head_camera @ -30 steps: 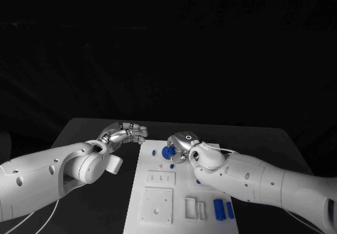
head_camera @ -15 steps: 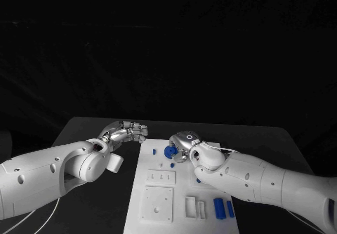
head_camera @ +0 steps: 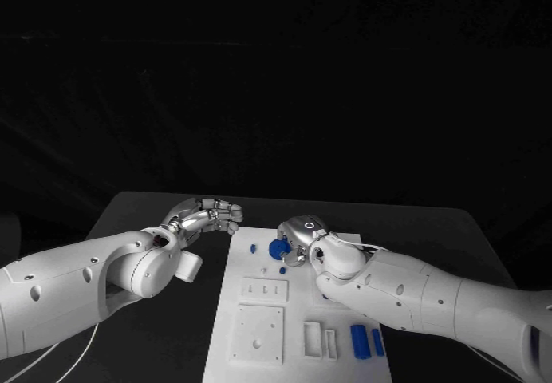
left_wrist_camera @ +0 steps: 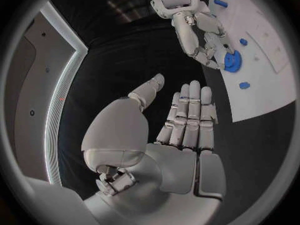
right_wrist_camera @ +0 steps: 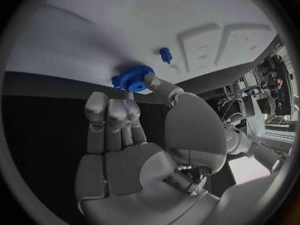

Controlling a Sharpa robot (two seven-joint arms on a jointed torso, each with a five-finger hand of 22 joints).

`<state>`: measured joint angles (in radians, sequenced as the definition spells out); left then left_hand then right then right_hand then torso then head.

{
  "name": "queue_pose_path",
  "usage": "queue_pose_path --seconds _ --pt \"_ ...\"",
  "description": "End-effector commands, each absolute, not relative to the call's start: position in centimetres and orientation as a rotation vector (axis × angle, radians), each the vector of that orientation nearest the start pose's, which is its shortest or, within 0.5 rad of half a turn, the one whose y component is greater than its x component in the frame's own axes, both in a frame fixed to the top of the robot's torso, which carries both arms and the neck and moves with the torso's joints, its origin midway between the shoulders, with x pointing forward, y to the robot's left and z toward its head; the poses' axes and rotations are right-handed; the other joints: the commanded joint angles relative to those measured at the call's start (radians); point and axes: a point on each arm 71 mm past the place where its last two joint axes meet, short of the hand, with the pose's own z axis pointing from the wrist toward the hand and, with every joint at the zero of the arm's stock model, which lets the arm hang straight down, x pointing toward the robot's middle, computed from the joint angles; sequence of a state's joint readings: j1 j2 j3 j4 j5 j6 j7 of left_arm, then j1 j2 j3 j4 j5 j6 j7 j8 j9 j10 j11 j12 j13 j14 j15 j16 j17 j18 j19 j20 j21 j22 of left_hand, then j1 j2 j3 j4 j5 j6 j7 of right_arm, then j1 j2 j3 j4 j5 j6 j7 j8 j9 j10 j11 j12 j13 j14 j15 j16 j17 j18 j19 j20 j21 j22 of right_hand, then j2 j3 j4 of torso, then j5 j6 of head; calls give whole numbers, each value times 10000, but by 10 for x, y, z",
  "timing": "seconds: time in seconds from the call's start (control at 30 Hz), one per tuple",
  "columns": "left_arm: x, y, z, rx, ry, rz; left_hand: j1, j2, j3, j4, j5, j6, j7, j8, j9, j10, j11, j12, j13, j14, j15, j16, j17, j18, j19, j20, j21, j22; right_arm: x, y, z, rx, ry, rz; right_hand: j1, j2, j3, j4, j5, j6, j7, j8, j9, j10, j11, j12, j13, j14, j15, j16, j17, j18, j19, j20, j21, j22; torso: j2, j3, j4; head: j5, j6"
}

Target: Assemble the parts on the task board

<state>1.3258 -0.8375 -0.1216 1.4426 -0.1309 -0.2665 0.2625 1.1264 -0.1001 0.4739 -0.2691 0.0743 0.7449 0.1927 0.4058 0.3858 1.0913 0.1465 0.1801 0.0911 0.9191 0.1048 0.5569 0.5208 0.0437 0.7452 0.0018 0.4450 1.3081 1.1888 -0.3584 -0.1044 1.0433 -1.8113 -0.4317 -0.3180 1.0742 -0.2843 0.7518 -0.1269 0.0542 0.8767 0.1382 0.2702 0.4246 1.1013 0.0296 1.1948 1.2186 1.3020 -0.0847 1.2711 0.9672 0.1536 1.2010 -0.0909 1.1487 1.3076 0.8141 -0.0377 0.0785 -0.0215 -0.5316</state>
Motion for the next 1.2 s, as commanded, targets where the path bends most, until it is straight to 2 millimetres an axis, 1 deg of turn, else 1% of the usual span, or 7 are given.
queue_pose_path --seconds 0.03,0.63,0.8,0.9,0.97,1.07,1.2 --pt "514 226 -155 -9451 15516 -14138 -121 1 19 -65 -34 31 -1 -46 -14 -67 7 -60 -9 -98 -2 40 -15 105 -80 23 33 205 544 -86 -221 -3424 14833 3268 29 -92 -60 4 -32 -192 91 -48 -28 -80 35 -51 -35 -3 68 -51 19 1082 11 -98 -65 144 -3 -9 -8 1 1" --pt "515 228 -155 -9467 15477 -14088 -127 0 20 -66 -35 29 1 -47 -17 -69 8 -64 -11 -100 -1 41 -17 105 -83 23 36 205 538 -93 -217 -2782 14716 4449 -25 -105 -226 30 -20 -361 126 -113 -46 -68 73 -25 -24 -3 109 -73 42 1082 -3 -88 -85 145 2 8 0 -1 36" --pt "515 230 -155 -9493 15453 -14044 -129 1 21 -66 -35 29 1 -47 -18 -69 8 -65 -11 -100 -1 42 -18 105 -83 24 37 205 537 -92 -221 -2802 15372 4686 26 -35 -211 62 24 -165 116 5 6 62 63 82 54 4 98 -77 58 1082 8 -94 -92 143 -4 9 -56 27 34" --pt "515 229 -155 -9478 15463 -14069 -130 1 22 -66 -35 29 1 -46 -18 -69 8 -65 -11 -100 -1 42 -18 105 -84 24 37 205 537 -90 -223 -2911 15630 4619 7 -21 -239 77 41 -181 105 -2 3 46 55 76 45 4 92 -80 64 1082 9 -91 -94 144 4 9 -45 8 47" --pt "515 228 -155 -9474 15467 -14078 -131 2 22 -65 -35 30 1 -46 -18 -69 8 -65 -12 -100 0 42 -18 105 -84 24 38 204 538 -91 -224 -2933 15784 4511 48 34 -207 81 191 -228 85 -23 -6 21 36 64 33 2 75 -87 70 1082 4 -91 -103 143 1 13 -25 -7 38" --pt "515 228 -155 -9472 15480 -14086 -132 3 22 -64 -35 30 1 -46 -19 -69 9 -66 -12 -101 0 43 -19 105 -84 24 38 204 540 -93 -226 -2947 15971 4338 183 264 -53 71 820 -321 40 -52 -15 -47 -7 32 4 1 30 -113 90 1082 -9 -87 -122 148 -5 10 -10 -25 48" --pt "515 229 -155 -9480 15473 -14070 -134 4 23 -64 -35 31 0 -45 -19 -69 9 -66 -12 -101 0 43 -19 105 -84 24 39 204 541 -94 -227 -2939 16079 4217 147 238 -106 41 908 -395 42 -78 -22 -55 -8 38 5 5 28 -116 107 1082 -3 -83 -111 158 2 -2 2 -23 49"
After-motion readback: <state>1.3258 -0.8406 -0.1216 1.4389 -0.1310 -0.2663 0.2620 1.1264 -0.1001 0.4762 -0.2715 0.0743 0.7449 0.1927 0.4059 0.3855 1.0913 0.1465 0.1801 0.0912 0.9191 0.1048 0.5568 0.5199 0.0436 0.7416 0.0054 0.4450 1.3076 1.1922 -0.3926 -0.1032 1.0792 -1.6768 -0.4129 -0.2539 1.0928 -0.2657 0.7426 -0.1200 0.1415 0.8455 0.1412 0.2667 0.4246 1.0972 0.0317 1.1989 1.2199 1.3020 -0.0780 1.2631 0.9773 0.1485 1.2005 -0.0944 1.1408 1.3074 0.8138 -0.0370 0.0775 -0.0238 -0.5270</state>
